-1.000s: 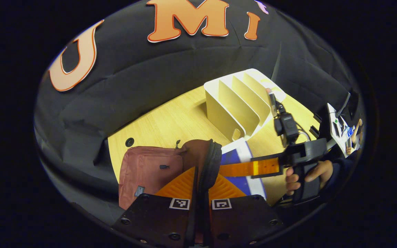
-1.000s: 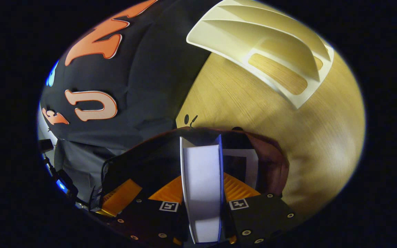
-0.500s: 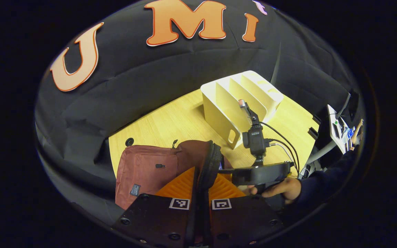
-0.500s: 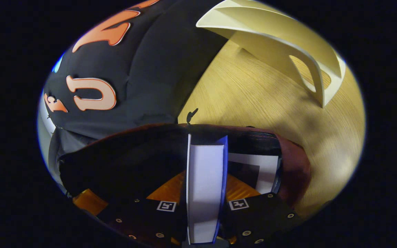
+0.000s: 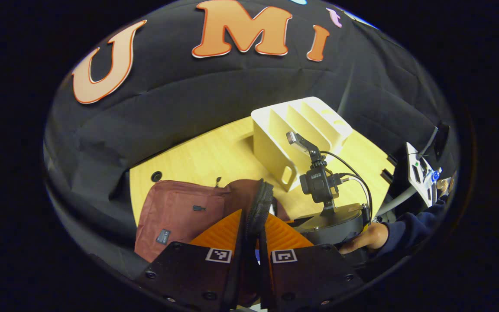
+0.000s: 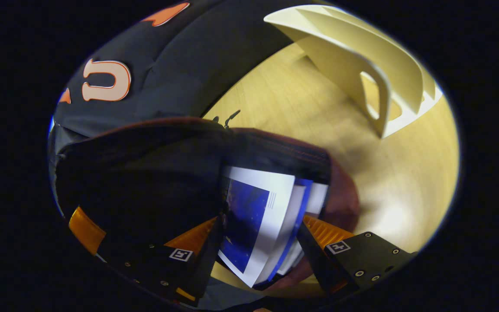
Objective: Open the schoolbag, grab two books from the bookshelf and put them into the schoolbag.
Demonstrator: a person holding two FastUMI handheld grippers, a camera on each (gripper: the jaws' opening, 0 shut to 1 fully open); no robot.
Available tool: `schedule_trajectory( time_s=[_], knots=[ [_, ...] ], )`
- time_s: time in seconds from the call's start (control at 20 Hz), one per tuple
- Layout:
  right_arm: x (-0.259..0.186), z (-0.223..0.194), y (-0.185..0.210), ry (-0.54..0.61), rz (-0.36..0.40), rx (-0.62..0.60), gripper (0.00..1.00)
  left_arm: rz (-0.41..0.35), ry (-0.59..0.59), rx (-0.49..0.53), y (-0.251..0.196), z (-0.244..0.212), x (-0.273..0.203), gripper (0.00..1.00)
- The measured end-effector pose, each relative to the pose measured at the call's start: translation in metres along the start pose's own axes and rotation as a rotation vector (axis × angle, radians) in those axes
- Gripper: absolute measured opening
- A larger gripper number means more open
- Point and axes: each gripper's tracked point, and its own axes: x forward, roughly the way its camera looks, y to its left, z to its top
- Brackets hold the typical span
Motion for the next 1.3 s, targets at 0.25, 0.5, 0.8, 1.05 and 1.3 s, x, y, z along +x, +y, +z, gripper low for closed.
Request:
schedule_trajectory(
  time_s=[0.25,0.5,0.8,1.05,1.3],
  knots=[
    [-0.050,0.035,-0.040,-0.176,-0.128,-0.051,0.97,-0.102,-0.032,0.061,-0.025,-0.012,0.005,0.42],
    [-0.121,0.079,-0.072,-0.377,-0.256,-0.068,0.97,-0.149,-0.079,0.041,-0.038,-0.007,0.009,0.75],
    [-0.215,0.147,-0.092,-0.601,-0.308,-0.200,0.98,-0.047,-0.212,-0.017,-0.046,0.042,-0.002,0.93],
    [-0.291,0.202,-0.103,-0.709,-0.276,-0.361,0.97,0.120,-0.418,-0.117,-0.077,0.113,-0.021,0.98],
    [-0.364,0.243,-0.117,-0.829,-0.228,-0.486,0.97,0.273,-0.588,-0.167,-0.128,0.162,-0.034,0.96]
  ],
)
